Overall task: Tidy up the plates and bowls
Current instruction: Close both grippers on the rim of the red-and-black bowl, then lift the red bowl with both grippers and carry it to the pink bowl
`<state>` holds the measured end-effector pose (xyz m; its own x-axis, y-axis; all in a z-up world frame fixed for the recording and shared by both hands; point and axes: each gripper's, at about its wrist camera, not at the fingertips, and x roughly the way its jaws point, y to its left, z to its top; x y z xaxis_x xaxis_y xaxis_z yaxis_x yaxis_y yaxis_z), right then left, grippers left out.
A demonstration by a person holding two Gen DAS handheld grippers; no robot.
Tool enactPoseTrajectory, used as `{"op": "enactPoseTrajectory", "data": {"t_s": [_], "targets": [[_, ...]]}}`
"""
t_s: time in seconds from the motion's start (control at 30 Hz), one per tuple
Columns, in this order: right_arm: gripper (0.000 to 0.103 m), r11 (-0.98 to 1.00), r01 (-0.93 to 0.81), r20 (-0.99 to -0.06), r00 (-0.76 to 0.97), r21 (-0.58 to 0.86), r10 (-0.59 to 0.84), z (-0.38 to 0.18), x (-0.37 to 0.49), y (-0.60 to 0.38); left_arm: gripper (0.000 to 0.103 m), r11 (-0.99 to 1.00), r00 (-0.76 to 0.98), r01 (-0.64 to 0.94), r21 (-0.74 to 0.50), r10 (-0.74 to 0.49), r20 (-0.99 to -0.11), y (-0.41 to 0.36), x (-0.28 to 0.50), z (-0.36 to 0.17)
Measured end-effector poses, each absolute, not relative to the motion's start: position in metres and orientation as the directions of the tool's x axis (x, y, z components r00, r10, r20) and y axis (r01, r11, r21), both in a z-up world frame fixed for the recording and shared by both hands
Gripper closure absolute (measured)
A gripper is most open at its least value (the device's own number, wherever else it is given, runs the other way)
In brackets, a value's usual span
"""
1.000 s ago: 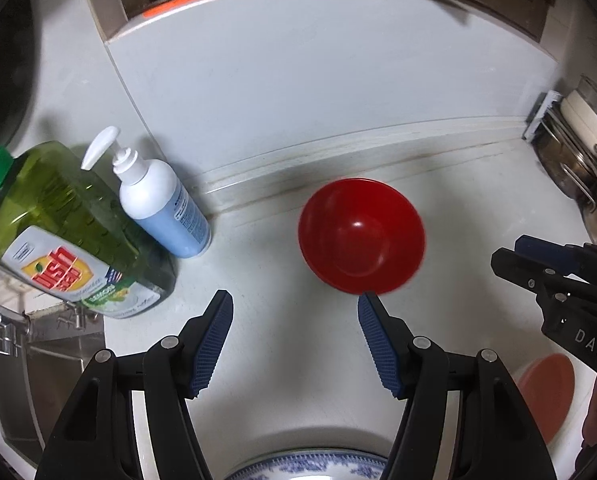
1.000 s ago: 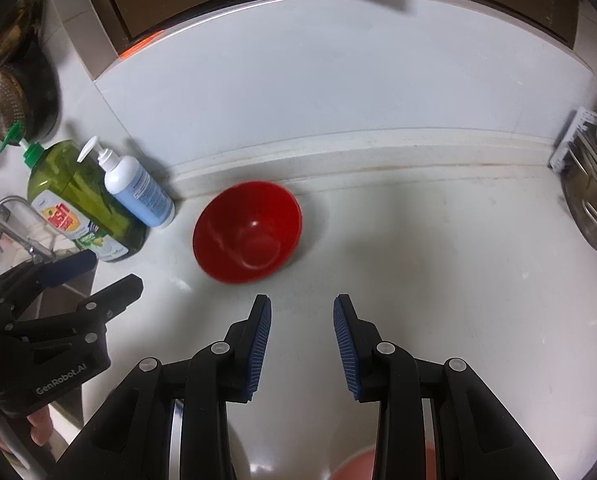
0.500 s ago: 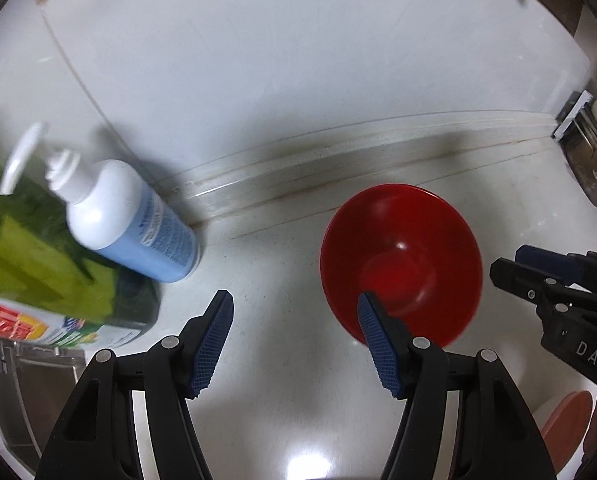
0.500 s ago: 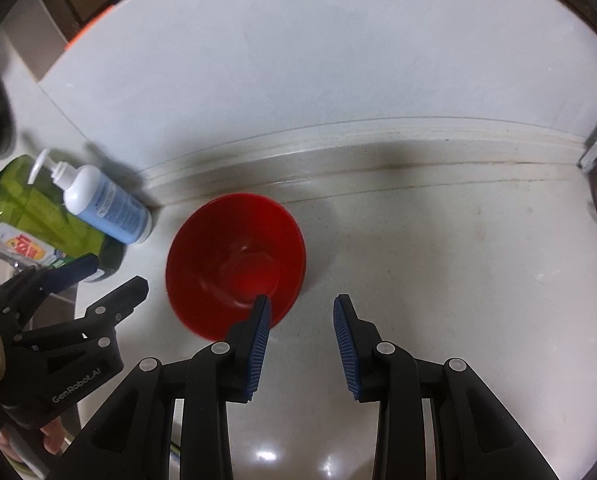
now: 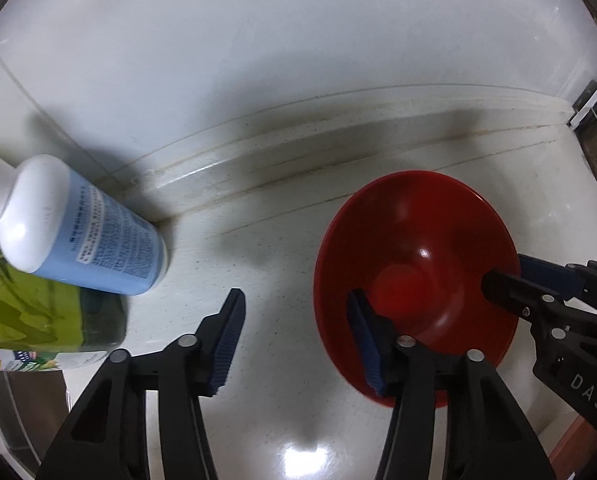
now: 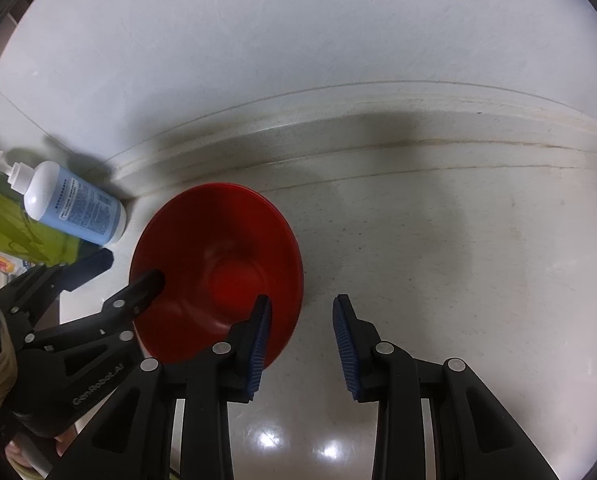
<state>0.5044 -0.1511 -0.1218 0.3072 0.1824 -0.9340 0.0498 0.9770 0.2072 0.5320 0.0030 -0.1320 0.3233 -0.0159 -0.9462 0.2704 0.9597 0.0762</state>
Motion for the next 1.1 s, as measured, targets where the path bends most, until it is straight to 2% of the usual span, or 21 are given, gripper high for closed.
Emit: {"op": "enactPoseTrajectory", "data": {"t_s": [0.03,0.1,0.37,0.73,1.1], "targets": [[0.071,0.976,0.050,-0.934,0.305,0.211,0.187,-0.123,0.505,-0.151,0.056,0.960,0.319,0.269,0.072,-0.018,-0.948,0.003,0.533,-0.133],[0.078,0.976,0.049,-0.934,0.302,0.213,0.189,-0.125,0.507,-0.150,0.062,0.961,0.313,0.268,0.068,-0.020,-0.950,0.003,0.537,-0.139],[0.090,0.974,0.045,-0.934,0.297,0.223,0.200,-0.126,0.508,-0.148,0.090,0.962,0.282,0.274,-0.001,-0.081,-0.956,-0.001,0.538,-0.138],[0.093,0.973,0.052,-0.934,0.295,0.227,0.202,-0.125,0.509,-0.147,0.091,0.967,0.298,0.254,0.001,-0.077,-0.951,0.002,0.532,-0.134],[0.092,0.978,0.023,-0.917,0.351,0.207,0.186,-0.099,0.491,-0.143,0.092,0.969,0.338,0.244,-0.043,-0.127,-0.932,0.012,0.506,-0.097]]}}
